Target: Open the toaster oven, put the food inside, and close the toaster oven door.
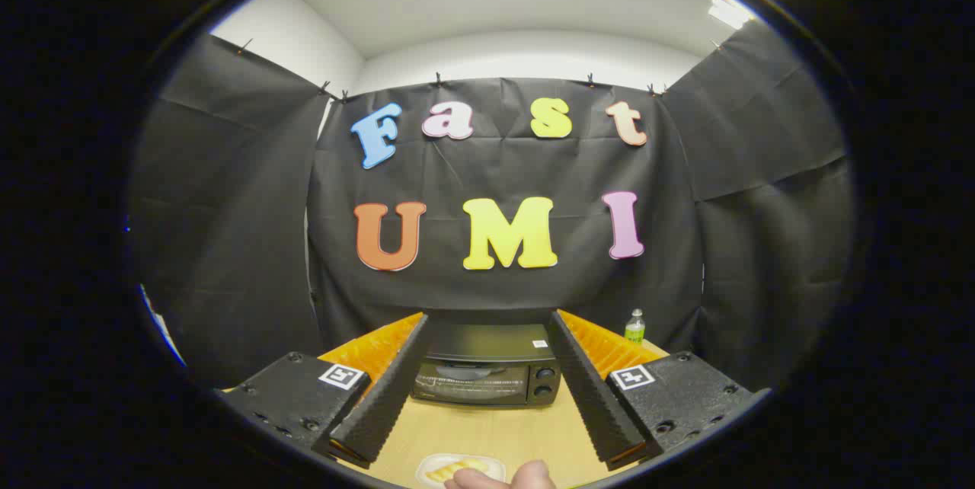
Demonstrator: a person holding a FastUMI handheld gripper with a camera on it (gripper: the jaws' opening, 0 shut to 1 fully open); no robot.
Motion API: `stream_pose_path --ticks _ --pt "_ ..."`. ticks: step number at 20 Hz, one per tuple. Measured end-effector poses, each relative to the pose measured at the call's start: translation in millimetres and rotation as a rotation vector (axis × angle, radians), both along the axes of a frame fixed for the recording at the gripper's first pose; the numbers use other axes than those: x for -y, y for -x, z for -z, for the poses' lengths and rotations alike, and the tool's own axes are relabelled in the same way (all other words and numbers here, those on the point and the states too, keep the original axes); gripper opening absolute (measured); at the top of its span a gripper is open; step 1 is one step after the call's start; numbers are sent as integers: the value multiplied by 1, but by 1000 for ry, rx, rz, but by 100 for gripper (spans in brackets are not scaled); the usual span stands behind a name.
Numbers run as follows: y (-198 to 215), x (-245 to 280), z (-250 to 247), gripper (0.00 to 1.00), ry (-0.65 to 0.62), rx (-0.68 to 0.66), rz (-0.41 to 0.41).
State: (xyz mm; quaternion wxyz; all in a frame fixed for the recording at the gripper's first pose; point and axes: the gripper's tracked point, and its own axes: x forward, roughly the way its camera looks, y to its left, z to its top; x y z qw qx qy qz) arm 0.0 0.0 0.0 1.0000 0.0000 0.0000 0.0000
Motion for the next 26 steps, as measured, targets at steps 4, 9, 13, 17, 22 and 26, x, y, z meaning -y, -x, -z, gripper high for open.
stream_pose_path --ticks 4,9,13,17,22,26 --pt "3 4 2 100 -16 -2 8" --pt "4 3 3 100 -24 -7 10" --pt "3 0 6 100 -12 -12 7" --pt "0 -3 8 100 -15 -14 2" --pt "-10 -6 14 100 -5 -18 0" --pt "-34 -10 37 100 -7 -60 -13"
